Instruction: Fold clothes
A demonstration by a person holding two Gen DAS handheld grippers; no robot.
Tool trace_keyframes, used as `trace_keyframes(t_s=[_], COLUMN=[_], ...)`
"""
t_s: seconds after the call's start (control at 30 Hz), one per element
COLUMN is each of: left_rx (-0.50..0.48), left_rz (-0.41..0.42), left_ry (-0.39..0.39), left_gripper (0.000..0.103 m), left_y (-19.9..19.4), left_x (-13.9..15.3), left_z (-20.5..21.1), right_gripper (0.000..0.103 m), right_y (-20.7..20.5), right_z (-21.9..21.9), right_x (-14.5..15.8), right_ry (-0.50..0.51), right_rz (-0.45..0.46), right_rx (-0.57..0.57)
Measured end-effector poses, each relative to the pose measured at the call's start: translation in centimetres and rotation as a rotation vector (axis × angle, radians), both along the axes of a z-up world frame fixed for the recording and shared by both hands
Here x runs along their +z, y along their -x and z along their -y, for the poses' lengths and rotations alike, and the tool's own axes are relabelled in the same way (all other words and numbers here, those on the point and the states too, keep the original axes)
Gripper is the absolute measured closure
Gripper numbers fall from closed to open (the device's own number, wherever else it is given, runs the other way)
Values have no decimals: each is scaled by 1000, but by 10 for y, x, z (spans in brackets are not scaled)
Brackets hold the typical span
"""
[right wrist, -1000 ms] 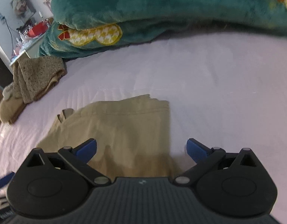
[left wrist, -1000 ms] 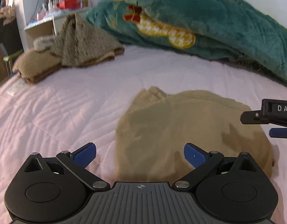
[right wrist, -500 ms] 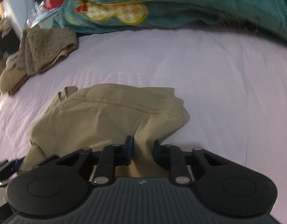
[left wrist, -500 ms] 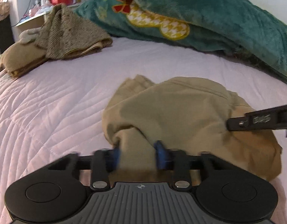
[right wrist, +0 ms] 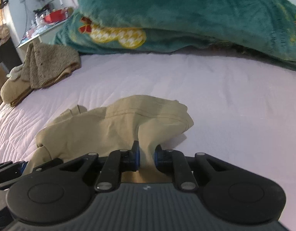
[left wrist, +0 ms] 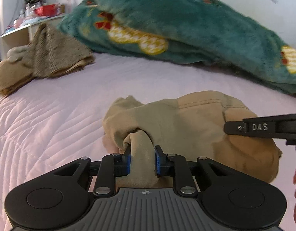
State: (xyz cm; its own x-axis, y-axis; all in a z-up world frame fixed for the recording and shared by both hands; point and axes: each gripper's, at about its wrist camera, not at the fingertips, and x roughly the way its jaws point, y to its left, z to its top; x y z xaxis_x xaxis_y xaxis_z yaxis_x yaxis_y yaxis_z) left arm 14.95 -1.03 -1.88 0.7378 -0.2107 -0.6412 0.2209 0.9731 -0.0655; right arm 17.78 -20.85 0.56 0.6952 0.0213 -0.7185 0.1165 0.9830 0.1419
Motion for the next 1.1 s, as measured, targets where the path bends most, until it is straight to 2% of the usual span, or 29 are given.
trace_keyframes(t_s=[0.13,0.2,0.33,0.4,0.47,0.53,0.7,0.77,0.83,0.87,0.9,0.93,0.97,1.03,1.1], left_rx=[-87,-139,-262,-317,-363,-386,-414,-419,-442,-442,-443,-436,-405,-363,-341], left_rz=[50,74,103,100,95,77,27,22,43,36,30,26,29,55,84], left_ry=[11,42,89,105,103,90,-12,-79,-117,-120,-122,-119,-101,-84,-90], left_gripper=[81,81,80,80,80,80,75,71,62,58,48,42,39,28,22], left_y=[17,27,56,77,98,115,146,152,153,150,147,144,140,136,133], left_x=[21,33,48,50,42,26,-34,-50,-52,-47,-43,-38,-30,-19,-11], left_z=[38,62,127,164,204,238,312,321,319,313,306,299,290,278,273], right_gripper=[88,88,88,88,88,88,85,76,71,68,59,52,48,25,20], right_y=[25,44,92,113,133,151,175,184,202,208,210,214,215,209,198], right_z=[32,51,109,141,175,210,282,305,319,325,330,332,335,342,349], right_x=[34,53,87,90,83,62,-13,-39,-40,-34,-27,-19,-11,2,4], right_ry=[43,86,163,181,192,188,74,-27,-116,-128,-126,-113,-102,-93,-102], right_rz=[46,69,95,78,49,17,-38,-77,-5,13,18,36,58,80,88], right_rx=[-49,-73,-153,-195,-241,-283,-344,-373,-384,-390,-390,-378,-359,-342,-334])
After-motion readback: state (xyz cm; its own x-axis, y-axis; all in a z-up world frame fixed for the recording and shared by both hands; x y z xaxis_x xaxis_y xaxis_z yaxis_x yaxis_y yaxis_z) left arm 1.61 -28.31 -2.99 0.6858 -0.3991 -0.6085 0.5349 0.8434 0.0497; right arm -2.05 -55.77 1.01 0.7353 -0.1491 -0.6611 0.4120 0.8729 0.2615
